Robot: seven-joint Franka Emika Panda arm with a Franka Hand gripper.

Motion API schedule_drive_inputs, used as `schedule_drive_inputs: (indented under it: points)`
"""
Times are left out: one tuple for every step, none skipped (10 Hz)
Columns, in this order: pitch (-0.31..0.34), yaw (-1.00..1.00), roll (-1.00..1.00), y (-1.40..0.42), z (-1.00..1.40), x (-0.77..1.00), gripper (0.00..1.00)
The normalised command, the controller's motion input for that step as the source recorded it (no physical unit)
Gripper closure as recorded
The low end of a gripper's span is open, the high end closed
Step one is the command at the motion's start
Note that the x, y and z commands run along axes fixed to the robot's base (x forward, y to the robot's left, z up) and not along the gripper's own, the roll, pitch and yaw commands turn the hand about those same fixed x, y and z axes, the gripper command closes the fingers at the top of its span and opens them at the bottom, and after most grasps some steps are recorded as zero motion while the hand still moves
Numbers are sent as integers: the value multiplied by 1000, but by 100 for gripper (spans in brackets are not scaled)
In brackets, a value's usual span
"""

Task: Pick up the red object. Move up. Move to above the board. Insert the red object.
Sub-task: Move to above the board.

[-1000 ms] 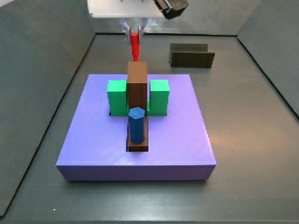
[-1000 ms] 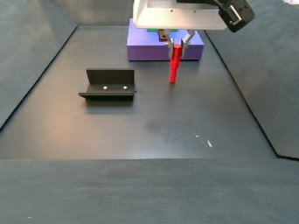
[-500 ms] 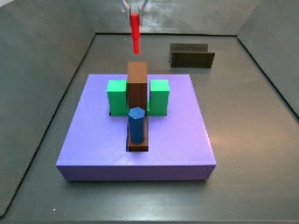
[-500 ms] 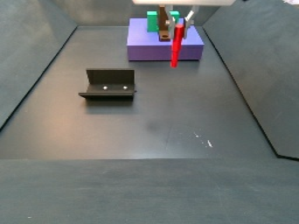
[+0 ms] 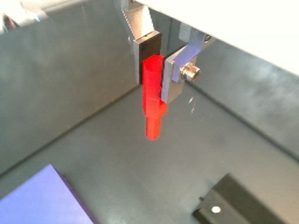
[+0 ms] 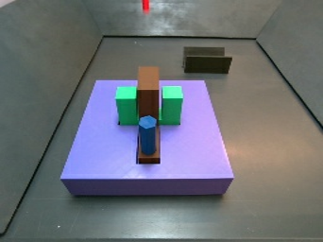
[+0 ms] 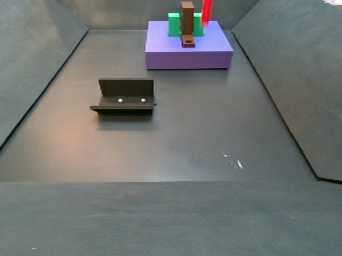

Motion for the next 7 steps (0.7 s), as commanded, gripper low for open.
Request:
schedule_drive_inputs:
  points:
    - [97,-1,14,-3,647,36,100]
    - [59,2,14,-1,262,40,100]
    - [46,1,13,-2,169,26,100]
    - [344,-225,47,-1400,259,192,100]
    - [339,-202,56,-1400,243,192,100]
    - [303,-88,52,-1400,247,230,100]
    - [253,-52,2,-1400,239,257,100]
